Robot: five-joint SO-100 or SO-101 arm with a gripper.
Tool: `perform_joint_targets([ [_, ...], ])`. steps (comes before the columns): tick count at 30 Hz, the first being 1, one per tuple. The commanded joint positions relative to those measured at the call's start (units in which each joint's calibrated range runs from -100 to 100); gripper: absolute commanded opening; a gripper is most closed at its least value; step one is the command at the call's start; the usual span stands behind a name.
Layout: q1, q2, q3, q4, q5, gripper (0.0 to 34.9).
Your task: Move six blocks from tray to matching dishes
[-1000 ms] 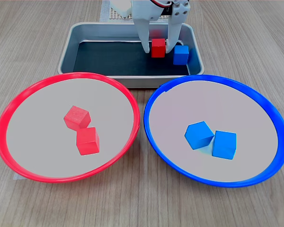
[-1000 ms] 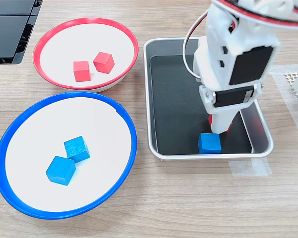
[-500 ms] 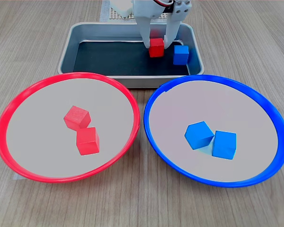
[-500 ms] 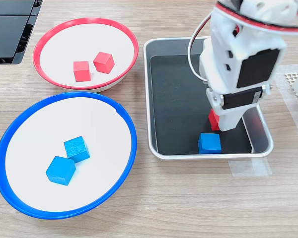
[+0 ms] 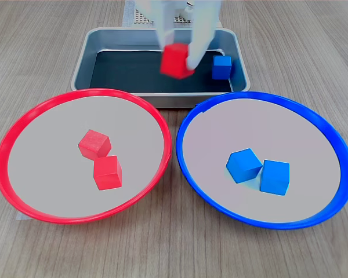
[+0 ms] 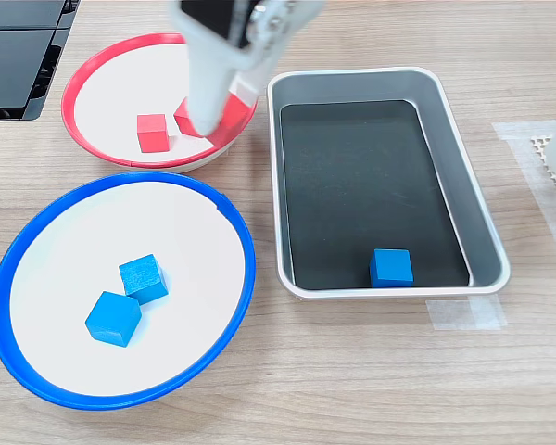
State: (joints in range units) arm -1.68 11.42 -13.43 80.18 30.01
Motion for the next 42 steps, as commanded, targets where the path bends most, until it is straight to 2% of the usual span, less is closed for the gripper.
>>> perform_joint_targets([
  [1, 6.90, 6.19, -3.46, -14.35, -0.39, 0.0],
  [5, 10.39, 9.69, -0.73, -23.27, 1.56, 0.1],
  [6, 10.95, 9.86, 0.64, -24.83, 2.64, 2.2],
  [8, 11.61, 9.86, 3.37, -27.39, 3.47, 15.2],
  [9, 11.61, 9.51, 4.19, -27.89, 3.61, 18.5],
  [12, 11.23, 7.30, 5.65, -27.64, 3.37, 20.6],
  [14, 10.48, 4.65, 6.47, -26.57, 2.44, 19.2],
  [16, 9.35, 1.33, 7.19, -23.43, 0.93, 15.8],
  [19, 6.43, -4.98, 11.11, -16.33, -2.44, 6.9],
  [20, 5.49, -6.95, 13.11, -14.60, -3.81, 2.5],
  [21, 4.27, -8.99, 16.21, -13.44, -5.37, 0.3],
  [31, -5.42, -18.72, 42.42, -13.53, -25.59, 0.2],
  [33, -8.06, -18.72, 44.88, -11.30, -30.43, 3.3],
  [36, -10.88, -18.97, 47.34, -9.56, -33.11, 12.7],
  [38, -12.30, -19.06, 48.07, -8.57, -33.65, 13.8],
  [42, -14.55, -18.37, 48.89, -9.48, -34.63, 18.6],
])
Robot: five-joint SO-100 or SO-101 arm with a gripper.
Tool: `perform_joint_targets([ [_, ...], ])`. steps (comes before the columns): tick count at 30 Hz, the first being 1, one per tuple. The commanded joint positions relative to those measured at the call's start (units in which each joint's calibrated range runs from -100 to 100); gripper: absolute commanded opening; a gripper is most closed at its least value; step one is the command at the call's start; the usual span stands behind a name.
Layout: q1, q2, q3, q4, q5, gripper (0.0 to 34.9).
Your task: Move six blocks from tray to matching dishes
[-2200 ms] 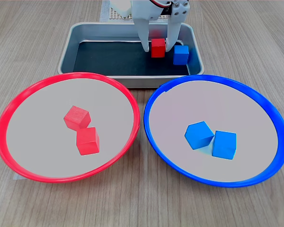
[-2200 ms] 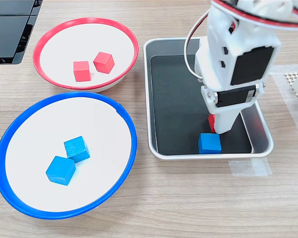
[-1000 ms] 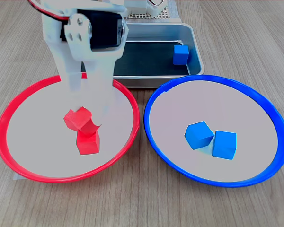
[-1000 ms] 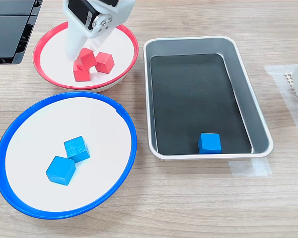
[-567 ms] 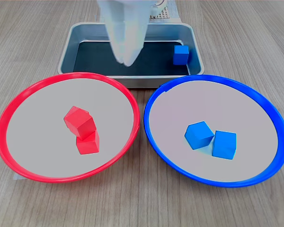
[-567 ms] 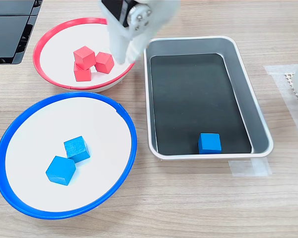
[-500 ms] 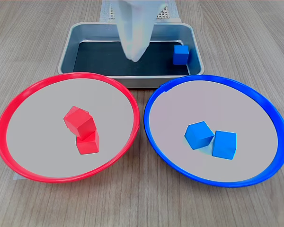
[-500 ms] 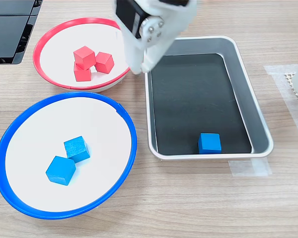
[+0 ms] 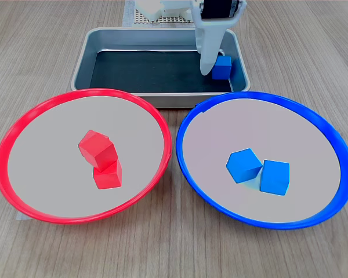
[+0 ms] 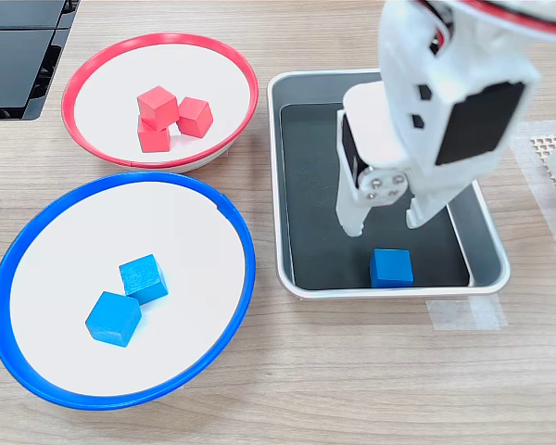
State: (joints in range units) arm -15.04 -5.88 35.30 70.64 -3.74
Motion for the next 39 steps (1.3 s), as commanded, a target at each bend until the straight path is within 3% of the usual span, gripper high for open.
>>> perform_joint_targets([
  [1, -1.66, -0.81, 0.16, -0.10, -1.07, 19.6],
  [7, -4.86, 0.72, 0.34, -2.42, -2.34, 19.6],
  [12, -6.18, 2.51, -0.48, -3.57, -2.83, 16.4],
  [14, -6.37, 3.28, -0.84, -4.31, -2.83, 12.6],
  [15, -6.37, 3.79, -1.39, -4.31, -2.78, 2.5],
  [16, -6.37, 4.13, -1.75, -4.07, -2.59, 0.4],
  [22, -4.49, 3.79, -7.31, 0.89, -0.88, 0.1],
  [26, -0.16, 3.62, -22.96, 9.97, 1.56, 0.1],
  [28, 1.44, 4.56, -30.79, 10.30, 2.05, 0.1],
  [31, 1.35, 8.06, -38.44, 5.43, 2.15, 0.1],
  [38, -2.41, 19.91, -41.81, -15.37, 3.57, 0.4],
  [39, -2.60, 21.53, -42.17, -17.60, 3.86, 1.7],
])
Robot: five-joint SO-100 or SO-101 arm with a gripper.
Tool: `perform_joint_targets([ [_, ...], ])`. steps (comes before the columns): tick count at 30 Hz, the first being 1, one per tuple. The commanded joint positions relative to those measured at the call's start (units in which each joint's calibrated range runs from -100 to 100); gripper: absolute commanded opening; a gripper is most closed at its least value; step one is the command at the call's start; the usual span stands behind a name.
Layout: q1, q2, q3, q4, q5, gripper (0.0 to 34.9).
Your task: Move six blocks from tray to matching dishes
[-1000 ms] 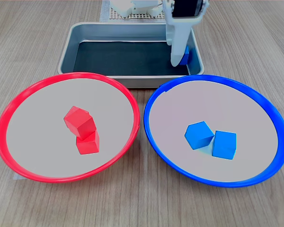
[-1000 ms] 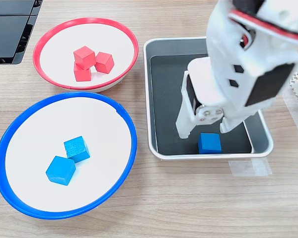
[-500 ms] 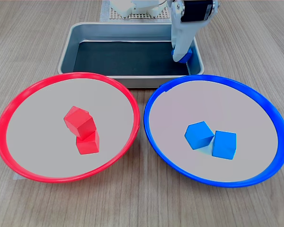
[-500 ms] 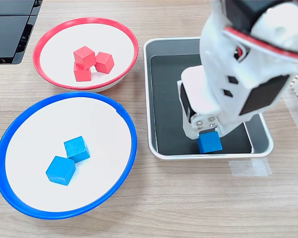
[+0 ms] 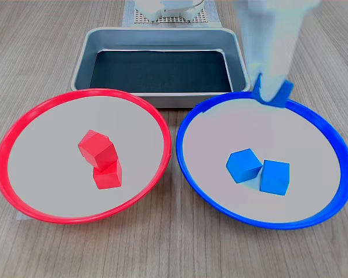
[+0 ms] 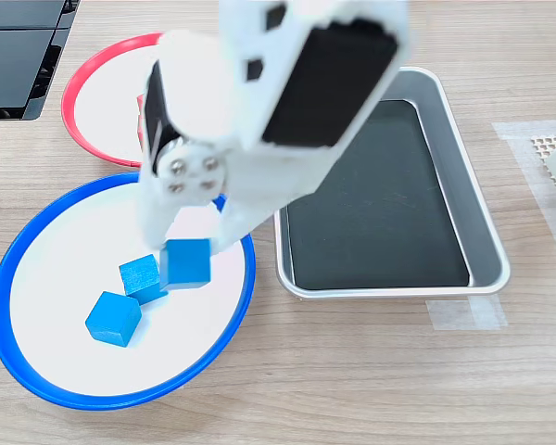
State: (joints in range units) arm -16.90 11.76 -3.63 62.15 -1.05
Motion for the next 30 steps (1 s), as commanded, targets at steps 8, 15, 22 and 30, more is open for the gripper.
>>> perform_joint_targets([
  [8, 1.51, 10.71, -9.43, -13.25, 1.56, 9.0],
  [15, 3.59, 3.72, -1.33, -14.57, 3.96, 21.3],
  [22, 4.90, -26.73, 28.07, -25.05, 4.59, 0.3],
  [30, 3.02, -70.49, 78.96, -39.99, 4.93, 0.1],
])
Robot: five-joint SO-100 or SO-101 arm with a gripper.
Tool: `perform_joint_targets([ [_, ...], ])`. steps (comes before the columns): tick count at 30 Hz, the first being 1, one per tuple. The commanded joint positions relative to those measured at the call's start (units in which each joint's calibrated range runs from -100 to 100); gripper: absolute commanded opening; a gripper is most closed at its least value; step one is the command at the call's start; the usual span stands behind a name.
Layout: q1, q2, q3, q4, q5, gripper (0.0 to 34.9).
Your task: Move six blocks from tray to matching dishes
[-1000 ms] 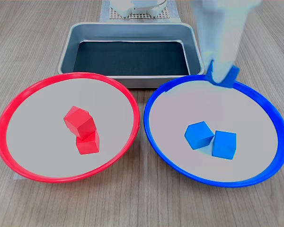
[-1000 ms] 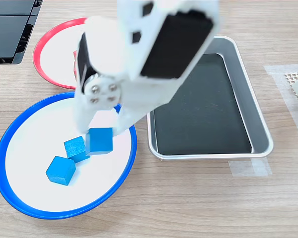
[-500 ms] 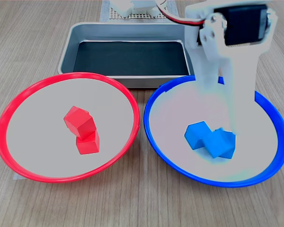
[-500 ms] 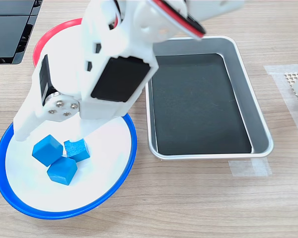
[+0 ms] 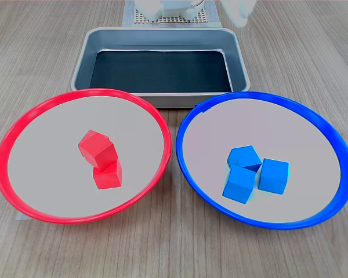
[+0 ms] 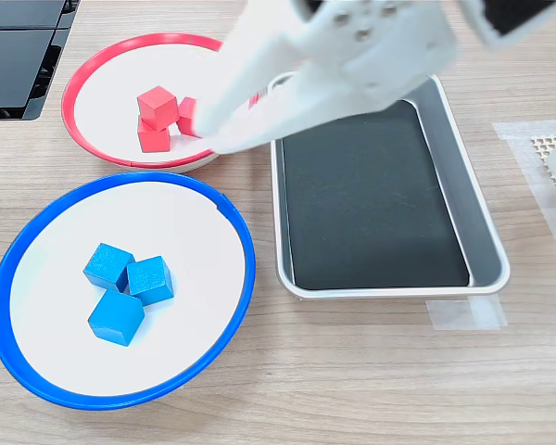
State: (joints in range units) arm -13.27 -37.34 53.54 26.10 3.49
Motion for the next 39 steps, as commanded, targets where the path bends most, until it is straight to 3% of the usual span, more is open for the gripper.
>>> perform_joint_targets([
  [1, 0.14, -27.44, 27.07, -3.77, 0.34, 0.1],
  [4, 4.00, -43.38, 39.09, -1.71, -0.83, 0.1],
  [9, 11.06, -55.41, 46.46, 7.95, -0.93, 0.1],
  [14, 13.60, -61.64, 46.46, 16.94, -1.95, 0.1],
  [19, 15.58, -61.72, 46.46, 20.82, -1.90, 0.1],
  [39, 17.74, -61.72, 46.46, 21.24, -3.27, 0.4],
])
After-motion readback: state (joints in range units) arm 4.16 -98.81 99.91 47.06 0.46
